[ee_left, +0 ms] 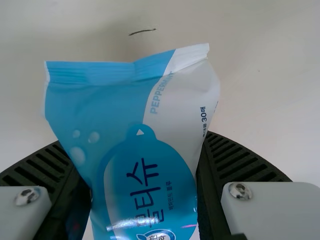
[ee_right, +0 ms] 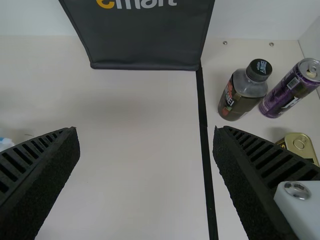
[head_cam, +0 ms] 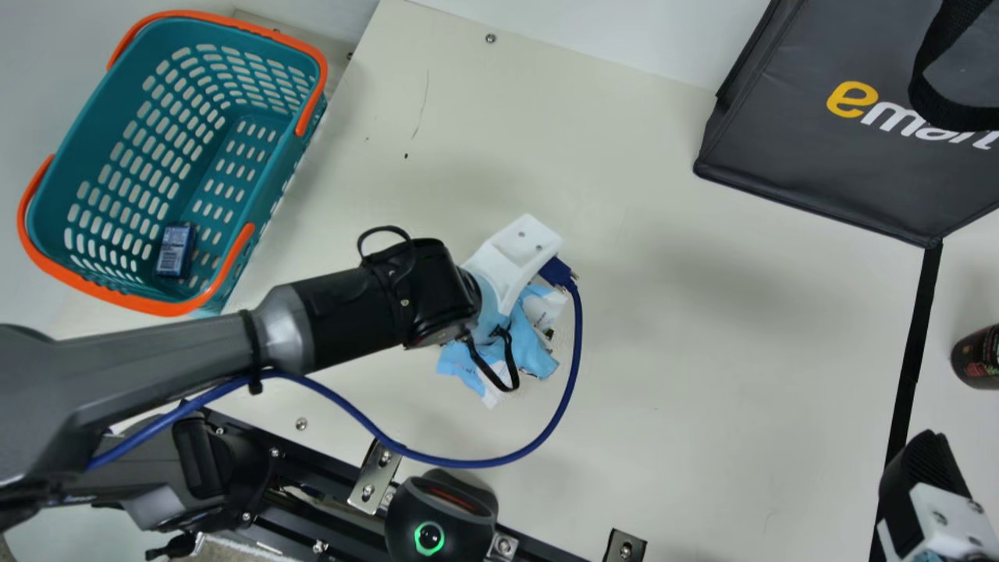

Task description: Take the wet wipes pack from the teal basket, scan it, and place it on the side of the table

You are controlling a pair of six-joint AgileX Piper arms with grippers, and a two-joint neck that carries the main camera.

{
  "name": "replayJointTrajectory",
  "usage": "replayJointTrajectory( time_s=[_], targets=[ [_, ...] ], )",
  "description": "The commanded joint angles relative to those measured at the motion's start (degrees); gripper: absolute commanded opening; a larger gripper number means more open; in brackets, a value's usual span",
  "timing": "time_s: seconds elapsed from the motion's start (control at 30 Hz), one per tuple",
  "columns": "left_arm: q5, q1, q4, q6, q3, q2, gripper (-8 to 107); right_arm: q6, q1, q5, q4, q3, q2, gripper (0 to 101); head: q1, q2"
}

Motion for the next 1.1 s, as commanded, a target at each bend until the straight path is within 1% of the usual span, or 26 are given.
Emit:
replayJointTrajectory(
  time_s=[0.0,0.2,0.57,1.07],
  targets=[
    [-0.7,0.21,-1.17,4.66,0.01,0.75,-8,0.0,0.0,0.0,0.0,0.0,0.0,95,-1.66,0.14],
    [-2.52,1.68,-4.68,12.11,-0.15,2.91,-8,0.0,0.0,0.0,0.0,0.0,0.0,95,-1.66,0.14],
    [-3.52,4.03,-9.49,20.57,0.02,4.28,29,0.0,0.0,0.0,0.0,0.0,0.0,95,-1.66,0.14],
    [-4.21,5.4,-12.1,24.57,0.93,3.64,79,0.0,0.0,0.0,0.0,0.0,0.0,95,-1.66,0.14]
  ],
)
